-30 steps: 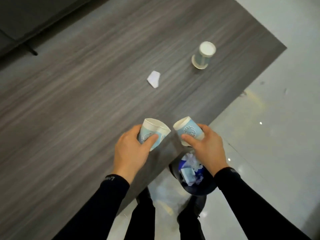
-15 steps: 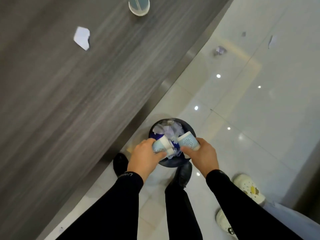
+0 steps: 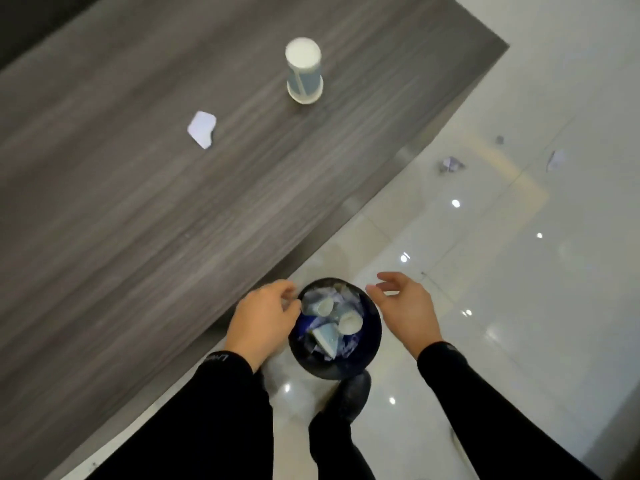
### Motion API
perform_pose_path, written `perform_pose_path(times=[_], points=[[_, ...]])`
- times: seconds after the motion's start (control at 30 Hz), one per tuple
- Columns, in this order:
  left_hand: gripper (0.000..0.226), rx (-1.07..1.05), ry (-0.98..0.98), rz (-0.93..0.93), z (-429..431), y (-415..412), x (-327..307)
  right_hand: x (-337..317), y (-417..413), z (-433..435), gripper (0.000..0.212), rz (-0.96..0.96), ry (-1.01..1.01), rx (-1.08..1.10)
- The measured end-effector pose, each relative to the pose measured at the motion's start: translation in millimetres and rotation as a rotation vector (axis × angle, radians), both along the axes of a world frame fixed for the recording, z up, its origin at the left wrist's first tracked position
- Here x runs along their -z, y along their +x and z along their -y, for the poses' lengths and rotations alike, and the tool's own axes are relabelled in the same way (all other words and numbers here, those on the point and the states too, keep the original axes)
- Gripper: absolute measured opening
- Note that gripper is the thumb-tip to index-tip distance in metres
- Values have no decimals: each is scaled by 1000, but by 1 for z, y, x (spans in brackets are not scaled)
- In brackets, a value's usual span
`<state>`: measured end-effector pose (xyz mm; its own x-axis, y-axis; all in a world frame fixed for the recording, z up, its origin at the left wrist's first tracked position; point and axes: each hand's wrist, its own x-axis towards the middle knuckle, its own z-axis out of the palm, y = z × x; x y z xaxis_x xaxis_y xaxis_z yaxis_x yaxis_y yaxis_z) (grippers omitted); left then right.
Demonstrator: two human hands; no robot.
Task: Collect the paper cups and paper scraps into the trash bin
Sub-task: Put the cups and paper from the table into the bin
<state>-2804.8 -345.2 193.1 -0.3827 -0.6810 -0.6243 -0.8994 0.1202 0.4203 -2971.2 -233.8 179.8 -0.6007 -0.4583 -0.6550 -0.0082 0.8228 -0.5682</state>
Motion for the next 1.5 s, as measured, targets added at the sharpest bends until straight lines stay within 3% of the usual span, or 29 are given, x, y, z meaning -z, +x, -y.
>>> perform_pose_path(times=[0.1, 0.3, 0.47, 0.7, 0.83, 0.93, 1.03, 1.1, 1.27, 1.33, 1.5], points=[[26, -134, -81, -92, 40, 0, -19, -25, -15, 44, 26, -60, -94, -10], [25, -226, -221, -91, 133, 0, -20, -40, -20, 127, 21, -91, -142, -65], [33, -131, -291, -46, 206, -16, -2, -32, -17, 180, 25, -105, -130, -80], [43, 112, -171, 80, 270, -30, 28, -23, -20, 247, 26, -155, -123, -74], [49, 136, -367, -29, 271, -27, 34, -22, -27, 280, 58, -210, -165, -41], [35, 27, -363, -106, 274, -25, 27, -21, -39, 304, 93, -234, -185, 51], [23, -81, -337, -175, 276, -25, 20, -19, -54, 324, 106, -250, -173, 54], [20, -136, -319, -217, 274, -25, 17, -16, -61, 334, 101, -239, -186, 50], [26, -133, -353, -266, 260, -23, 10, -12, -63, 338, 56, -211, -251, 80], [31, -144, -345, -267, 253, -23, 9, -16, -58, 330, 53, -222, -282, 65], [19, -259, -265, -274, 222, -22, 4, -28, -43, 288, 45, -249, -284, 13]])
